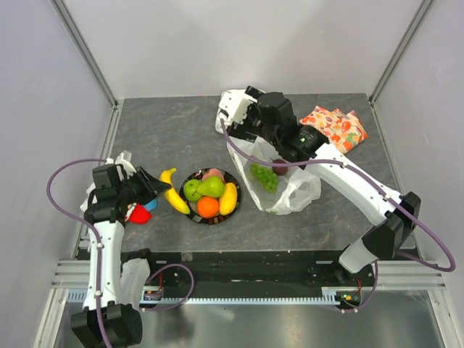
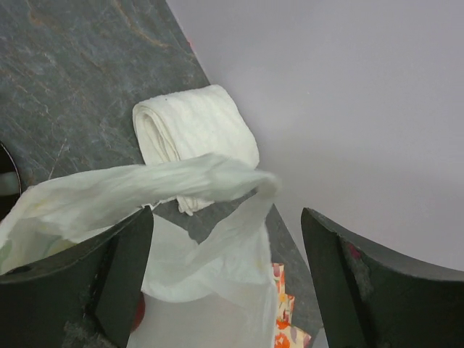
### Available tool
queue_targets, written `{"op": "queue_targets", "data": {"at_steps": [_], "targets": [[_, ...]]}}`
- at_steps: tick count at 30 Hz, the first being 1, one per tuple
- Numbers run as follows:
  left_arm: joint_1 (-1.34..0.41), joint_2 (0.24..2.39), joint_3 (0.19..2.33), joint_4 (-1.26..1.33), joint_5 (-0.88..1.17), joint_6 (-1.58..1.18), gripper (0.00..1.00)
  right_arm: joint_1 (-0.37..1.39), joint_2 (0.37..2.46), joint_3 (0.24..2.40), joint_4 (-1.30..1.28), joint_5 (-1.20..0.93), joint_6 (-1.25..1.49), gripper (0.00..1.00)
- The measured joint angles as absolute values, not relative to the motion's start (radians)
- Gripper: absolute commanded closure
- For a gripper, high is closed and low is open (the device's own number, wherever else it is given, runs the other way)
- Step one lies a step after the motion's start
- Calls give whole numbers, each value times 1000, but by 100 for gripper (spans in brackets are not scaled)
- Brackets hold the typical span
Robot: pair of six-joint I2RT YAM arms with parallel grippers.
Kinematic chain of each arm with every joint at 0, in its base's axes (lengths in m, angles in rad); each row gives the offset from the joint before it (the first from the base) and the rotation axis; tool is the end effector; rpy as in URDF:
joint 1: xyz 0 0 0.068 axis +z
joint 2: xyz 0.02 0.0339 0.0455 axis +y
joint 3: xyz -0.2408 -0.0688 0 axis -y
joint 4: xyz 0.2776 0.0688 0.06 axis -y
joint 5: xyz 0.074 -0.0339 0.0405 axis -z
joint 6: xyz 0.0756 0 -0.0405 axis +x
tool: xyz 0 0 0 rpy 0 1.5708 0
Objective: Take the fake fruits out of the plastic bag
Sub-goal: Place the fake fruit on the plate.
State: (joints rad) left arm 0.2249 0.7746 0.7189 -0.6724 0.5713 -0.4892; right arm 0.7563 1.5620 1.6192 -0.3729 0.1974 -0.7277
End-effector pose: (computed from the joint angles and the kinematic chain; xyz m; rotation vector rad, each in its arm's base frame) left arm 0.2344 0.0117 0.2348 -0.5117 2.2238 -0.7922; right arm 0.3247 0.2859 0.3841 -1.1701 1.4760 -0.1665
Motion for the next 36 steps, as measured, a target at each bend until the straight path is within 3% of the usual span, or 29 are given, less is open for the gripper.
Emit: {"op": "queue_targets", "data": {"at_steps": [9, 27, 36], "targets": [[208, 702, 592, -644, 494, -540, 98, 757, 1662, 1801, -460, 253, -641, 7], [160, 835, 474, -412, 482, -620, 98, 757, 1613, 1779, -533, 277, -608, 6], [159, 990, 473, -338, 582, -502, 98, 757, 1621, 1780, -544, 277, -598, 6]]}}
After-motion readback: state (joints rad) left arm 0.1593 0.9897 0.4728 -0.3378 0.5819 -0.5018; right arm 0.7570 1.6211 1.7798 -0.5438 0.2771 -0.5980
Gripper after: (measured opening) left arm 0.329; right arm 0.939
